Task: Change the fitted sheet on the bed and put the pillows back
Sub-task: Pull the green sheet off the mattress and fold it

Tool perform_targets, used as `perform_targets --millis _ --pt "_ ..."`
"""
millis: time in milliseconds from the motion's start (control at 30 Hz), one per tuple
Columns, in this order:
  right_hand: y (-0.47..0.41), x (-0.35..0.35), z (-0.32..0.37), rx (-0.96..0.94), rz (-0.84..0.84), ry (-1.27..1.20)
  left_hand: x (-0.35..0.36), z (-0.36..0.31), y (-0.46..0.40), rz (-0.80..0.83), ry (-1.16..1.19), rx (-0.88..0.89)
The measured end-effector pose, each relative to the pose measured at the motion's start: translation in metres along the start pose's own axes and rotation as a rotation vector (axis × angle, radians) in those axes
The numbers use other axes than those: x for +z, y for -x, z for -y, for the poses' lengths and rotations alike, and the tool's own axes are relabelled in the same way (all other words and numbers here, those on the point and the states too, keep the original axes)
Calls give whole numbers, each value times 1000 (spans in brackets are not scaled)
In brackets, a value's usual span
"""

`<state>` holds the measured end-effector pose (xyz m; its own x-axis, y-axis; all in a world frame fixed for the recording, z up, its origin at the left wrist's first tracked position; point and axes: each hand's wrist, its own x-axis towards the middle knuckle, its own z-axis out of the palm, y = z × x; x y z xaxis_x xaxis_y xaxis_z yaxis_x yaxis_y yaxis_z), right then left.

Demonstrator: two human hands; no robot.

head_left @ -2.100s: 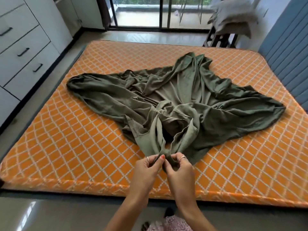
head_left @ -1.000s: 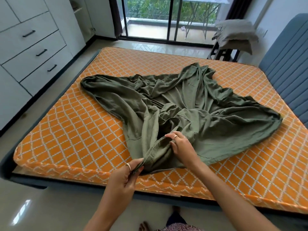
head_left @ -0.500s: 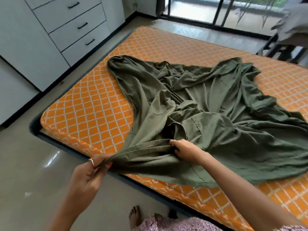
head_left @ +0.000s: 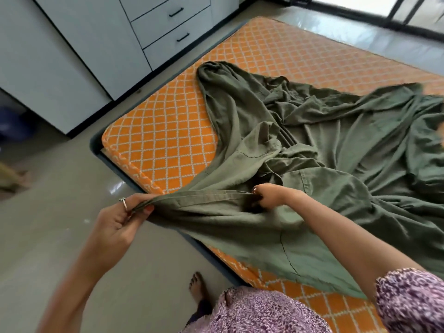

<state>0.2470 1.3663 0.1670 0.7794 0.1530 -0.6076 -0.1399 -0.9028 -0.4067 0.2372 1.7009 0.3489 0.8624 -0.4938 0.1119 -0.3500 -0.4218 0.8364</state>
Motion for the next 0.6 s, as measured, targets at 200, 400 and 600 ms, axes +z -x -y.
perform_targets --millis 200,400,600 --pt "1 -41 -5 -57 -79 -49 1 -9 -10 -91 -20 -12" --pt "34 -155 -28 -30 -461 -12 -12 -12 -58 -170 -93 -11" --pt "156 -324 -15 92 -1156 -123 -45 -91 -223 -409 -219 217"
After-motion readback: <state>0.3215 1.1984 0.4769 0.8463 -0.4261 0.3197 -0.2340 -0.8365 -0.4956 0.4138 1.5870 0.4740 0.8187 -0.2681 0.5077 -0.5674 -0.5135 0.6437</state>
